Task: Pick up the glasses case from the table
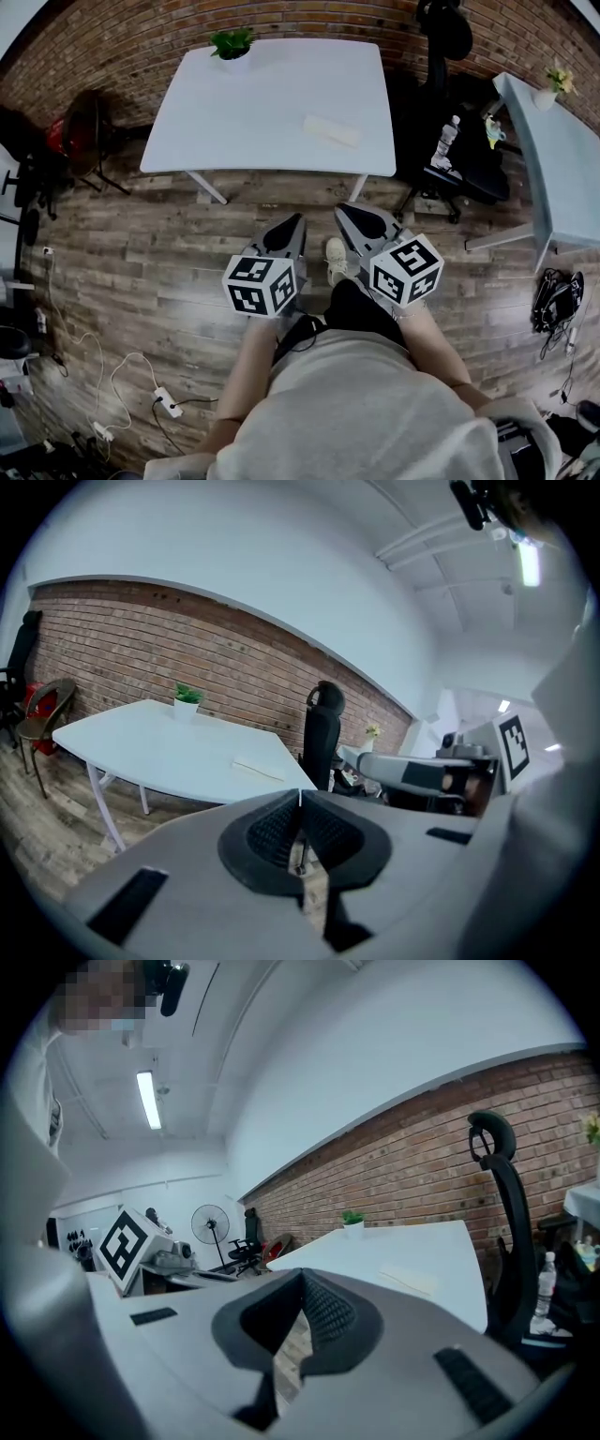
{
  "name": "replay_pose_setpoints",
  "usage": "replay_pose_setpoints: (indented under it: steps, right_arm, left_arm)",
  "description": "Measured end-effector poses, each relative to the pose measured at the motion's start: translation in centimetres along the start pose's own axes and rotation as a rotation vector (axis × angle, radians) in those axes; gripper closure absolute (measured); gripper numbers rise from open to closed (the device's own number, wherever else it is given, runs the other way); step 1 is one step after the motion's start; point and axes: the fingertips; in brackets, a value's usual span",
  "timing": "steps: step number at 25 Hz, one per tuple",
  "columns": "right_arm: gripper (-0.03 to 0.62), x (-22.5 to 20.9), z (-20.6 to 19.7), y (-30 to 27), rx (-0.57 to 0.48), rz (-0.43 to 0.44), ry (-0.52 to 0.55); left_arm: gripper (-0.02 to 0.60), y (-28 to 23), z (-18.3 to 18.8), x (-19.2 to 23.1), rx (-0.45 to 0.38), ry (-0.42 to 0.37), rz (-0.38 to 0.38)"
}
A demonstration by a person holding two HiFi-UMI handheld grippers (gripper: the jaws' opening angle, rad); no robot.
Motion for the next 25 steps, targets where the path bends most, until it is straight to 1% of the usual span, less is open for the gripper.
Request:
replay_pose_setpoints:
  steps: [5, 9, 13, 17, 19, 22, 25]
  right_arm:
    - [0.595, -7.2, 1.9, -3.0, 0.022, 0.025, -0.007]
    - [0.595, -12.4, 4.3, -5.9, 0.043, 0.061, -0.003]
    - [0.595, -16.3, 6.3, -8.6, 0.051, 0.112, -0.012]
    - [0.595, -19.6, 7.7, -10.4, 0.067, 0.148, -0.002]
    - [0.595, -20.9, 8.2, -10.9, 0.064, 0.167, -0.011]
    - [0.595, -22.3, 8.5, -11.5, 0.065, 0.185, -0.021]
    - [0.595, -23.0, 8.2, -11.8, 0.078, 0.197, -0.023]
  left_arm:
    - [0.572, -6.5, 3.5, 1.3, -0.007, 0.009, 0.012]
    - [0.572, -11.7, 6.5, 2.6, 0.0, 0.035, 0.038]
    - [0.572, -16.2, 9.5, 3.8, 0.003, 0.042, 0.057]
    - [0.572, -19.4, 11.9, 4.6, 0.003, 0.04, 0.085]
    - [0.572, -20.5, 12.1, 4.8, 0.009, 0.051, 0.087]
    - [0.572, -21.7, 11.1, 5.3, 0.042, 0.079, 0.107]
    - [0.572, -22.1, 10.3, 5.8, 0.066, 0.091, 0.133]
Point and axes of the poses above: the fingertips, and each gripper's own axes: y backward along the fingers, x to its left, z out of its top, and after that the axes turned 12 degrees about z, right-handed
